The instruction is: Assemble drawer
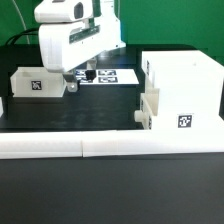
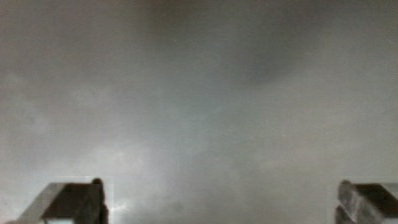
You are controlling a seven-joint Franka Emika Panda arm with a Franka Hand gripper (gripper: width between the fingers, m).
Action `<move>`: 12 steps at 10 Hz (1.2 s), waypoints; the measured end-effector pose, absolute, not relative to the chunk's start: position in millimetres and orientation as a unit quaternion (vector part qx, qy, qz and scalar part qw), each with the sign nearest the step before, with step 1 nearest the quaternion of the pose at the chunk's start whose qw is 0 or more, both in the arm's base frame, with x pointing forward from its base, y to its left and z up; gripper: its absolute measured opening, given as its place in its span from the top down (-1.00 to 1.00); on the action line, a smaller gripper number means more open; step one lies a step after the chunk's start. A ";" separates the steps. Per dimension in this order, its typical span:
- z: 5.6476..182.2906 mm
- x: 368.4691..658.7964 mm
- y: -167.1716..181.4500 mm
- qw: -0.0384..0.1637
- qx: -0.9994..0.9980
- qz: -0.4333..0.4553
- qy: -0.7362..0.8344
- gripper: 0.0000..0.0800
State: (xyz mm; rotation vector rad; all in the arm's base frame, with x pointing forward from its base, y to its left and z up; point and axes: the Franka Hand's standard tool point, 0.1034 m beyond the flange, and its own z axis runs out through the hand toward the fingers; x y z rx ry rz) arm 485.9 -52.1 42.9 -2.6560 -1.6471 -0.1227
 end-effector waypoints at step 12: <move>58.3 441.3 -84.2 -0.003 -0.993 -0.075 -0.095 -0.62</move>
Offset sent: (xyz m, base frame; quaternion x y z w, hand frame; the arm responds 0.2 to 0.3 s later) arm -0.0535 -0.0489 0.0221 -0.0638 0.0010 0.2393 0.9688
